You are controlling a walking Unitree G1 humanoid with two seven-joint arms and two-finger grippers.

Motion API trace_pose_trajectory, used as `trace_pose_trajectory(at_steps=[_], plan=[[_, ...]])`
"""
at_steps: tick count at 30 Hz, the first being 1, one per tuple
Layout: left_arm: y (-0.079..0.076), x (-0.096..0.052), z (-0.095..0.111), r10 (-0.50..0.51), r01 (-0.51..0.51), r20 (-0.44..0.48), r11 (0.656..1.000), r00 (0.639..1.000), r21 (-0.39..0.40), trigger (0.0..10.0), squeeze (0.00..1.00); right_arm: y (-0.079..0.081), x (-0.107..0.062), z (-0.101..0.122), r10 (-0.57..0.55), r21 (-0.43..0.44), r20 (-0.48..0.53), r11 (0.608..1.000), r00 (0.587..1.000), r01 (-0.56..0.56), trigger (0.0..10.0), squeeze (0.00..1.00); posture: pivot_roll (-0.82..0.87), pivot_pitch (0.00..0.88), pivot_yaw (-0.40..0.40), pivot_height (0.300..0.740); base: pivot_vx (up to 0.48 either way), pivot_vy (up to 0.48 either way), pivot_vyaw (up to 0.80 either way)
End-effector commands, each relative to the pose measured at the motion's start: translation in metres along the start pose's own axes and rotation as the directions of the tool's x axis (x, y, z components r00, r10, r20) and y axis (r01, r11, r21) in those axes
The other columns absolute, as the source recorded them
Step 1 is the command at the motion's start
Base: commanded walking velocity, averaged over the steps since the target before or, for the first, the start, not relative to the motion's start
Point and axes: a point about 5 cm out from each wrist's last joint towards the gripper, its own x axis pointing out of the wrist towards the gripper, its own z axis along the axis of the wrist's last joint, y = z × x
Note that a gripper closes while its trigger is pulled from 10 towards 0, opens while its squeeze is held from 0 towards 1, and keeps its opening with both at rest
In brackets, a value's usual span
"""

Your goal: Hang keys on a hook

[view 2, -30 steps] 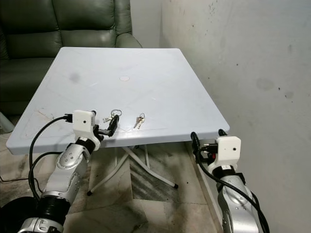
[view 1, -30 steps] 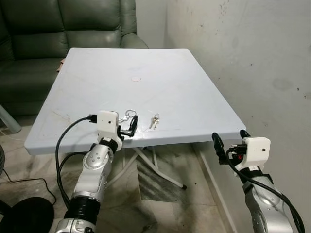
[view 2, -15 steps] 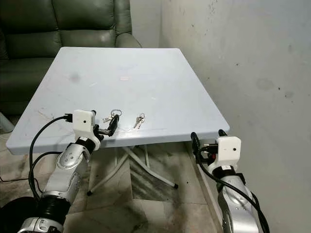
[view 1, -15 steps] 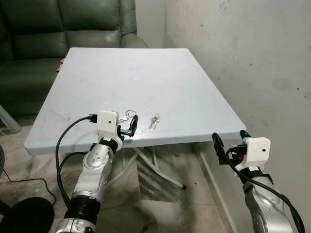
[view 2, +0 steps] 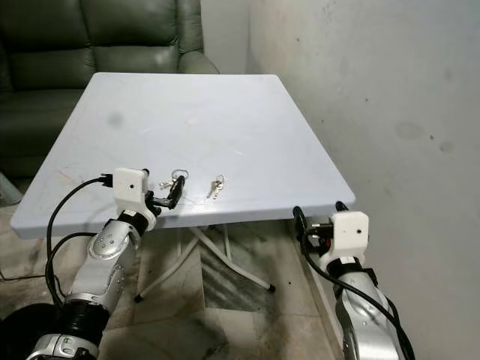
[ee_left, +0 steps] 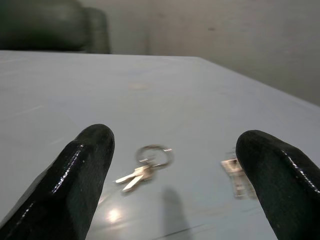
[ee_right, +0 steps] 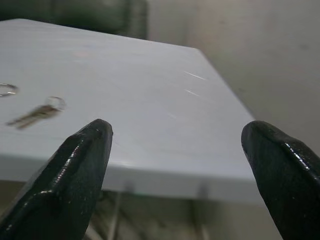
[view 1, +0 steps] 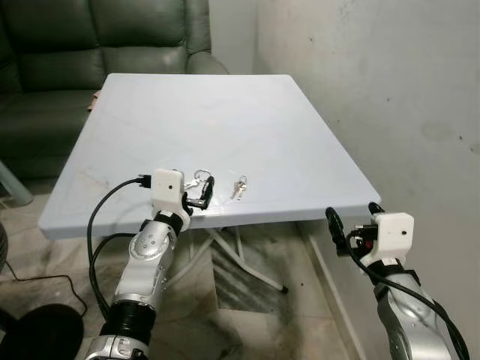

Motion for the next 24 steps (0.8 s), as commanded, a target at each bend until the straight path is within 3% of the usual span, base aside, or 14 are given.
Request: trace_pose_trajectory(at_steps=[1,12,14,24], plan=[[0.0015,0.0,-0.0006,0.003,-0.003,-0.005,1.0,1.0,0.004,10.0,0.0,0.0003,0.0,0.0023,0.004,-0.004,0.007,1.0,1.0,-0.004,10.0,0.0,-0.04,0.0,-0.036,0.74,0.0,0.0,0.8],[0.0016,-0.0001,-0.0015,0.002,-0.001,-0.01,1.0,1.0,0.005,10.0,0.0,0.0013,-0.0008,0.0016,0.008,0.003,0.008,1.0,1.0,-0.008,10.0,0.0,-0.04,0.0,-0.037,0.74,0.0,0.0,0.8],[0.0016,-0.0005,-0.0015,0.0,0.0,-0.007,1.0,1.0,0.007,10.0,0.0,-0.0002,-0.0008,0.0006,-0.014,0.04,-0.001,0.999,1.0,0.014,10.0,0.0,-0.04,0.0,-0.037,0.74,0.0,0.0,0.0],[-0.0007,-0.0011,0.0,-0.01,0.01,0.003,1.0,1.0,-0.01,10.0,0.0,-0.0007,-0.0016,-0.0012,-0.019,0.027,-0.016,0.999,1.0,0.019,10.0,0.0,-0.04,0.0,-0.038,0.74,0.0,0.0,0.0]])
